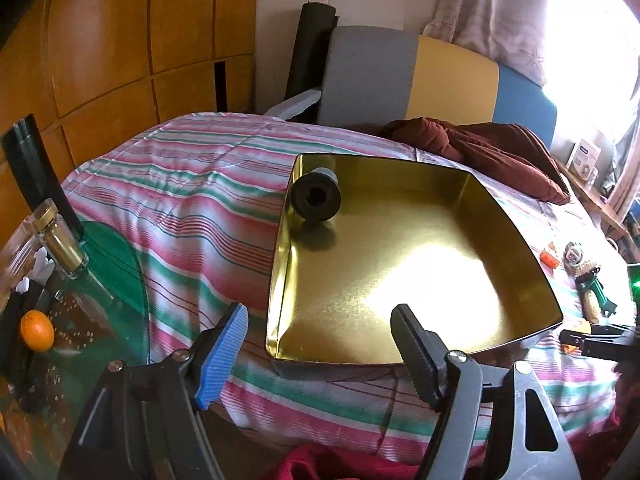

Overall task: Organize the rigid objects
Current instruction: 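Lift the yellow boat piece with the right tool toward the tray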

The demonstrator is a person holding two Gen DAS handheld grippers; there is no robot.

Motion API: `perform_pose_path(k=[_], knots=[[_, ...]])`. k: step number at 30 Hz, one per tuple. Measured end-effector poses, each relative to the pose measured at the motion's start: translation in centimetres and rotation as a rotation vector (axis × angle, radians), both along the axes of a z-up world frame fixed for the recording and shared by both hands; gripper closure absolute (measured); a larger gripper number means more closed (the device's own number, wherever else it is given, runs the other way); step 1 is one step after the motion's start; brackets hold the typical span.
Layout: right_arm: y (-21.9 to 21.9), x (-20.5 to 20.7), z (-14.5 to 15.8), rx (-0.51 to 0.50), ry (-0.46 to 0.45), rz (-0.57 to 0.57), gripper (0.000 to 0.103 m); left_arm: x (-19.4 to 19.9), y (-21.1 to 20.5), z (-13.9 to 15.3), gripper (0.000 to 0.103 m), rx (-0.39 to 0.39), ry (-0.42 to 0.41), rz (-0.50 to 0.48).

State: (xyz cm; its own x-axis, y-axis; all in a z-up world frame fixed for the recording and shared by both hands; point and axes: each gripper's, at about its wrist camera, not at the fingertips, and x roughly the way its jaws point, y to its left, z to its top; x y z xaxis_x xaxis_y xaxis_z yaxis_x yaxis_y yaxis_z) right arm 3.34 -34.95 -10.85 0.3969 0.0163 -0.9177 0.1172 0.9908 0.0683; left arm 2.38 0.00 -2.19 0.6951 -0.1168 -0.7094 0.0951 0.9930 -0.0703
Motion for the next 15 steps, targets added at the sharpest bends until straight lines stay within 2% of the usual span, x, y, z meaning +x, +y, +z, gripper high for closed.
perform_pose_path(k=[8,15], knots=[[-0.4,-0.7,0.5,-0.006,-0.021,-0.021,0.036,-0.3,0.8,-0.2,0.028,-0.001,0.006,0.014],[-0.7,-0.6,2.6,0.015,-0.072,-0.055,0.036,-0.4,2.1,-0.7,0.028,0.001,0.018,0.049]])
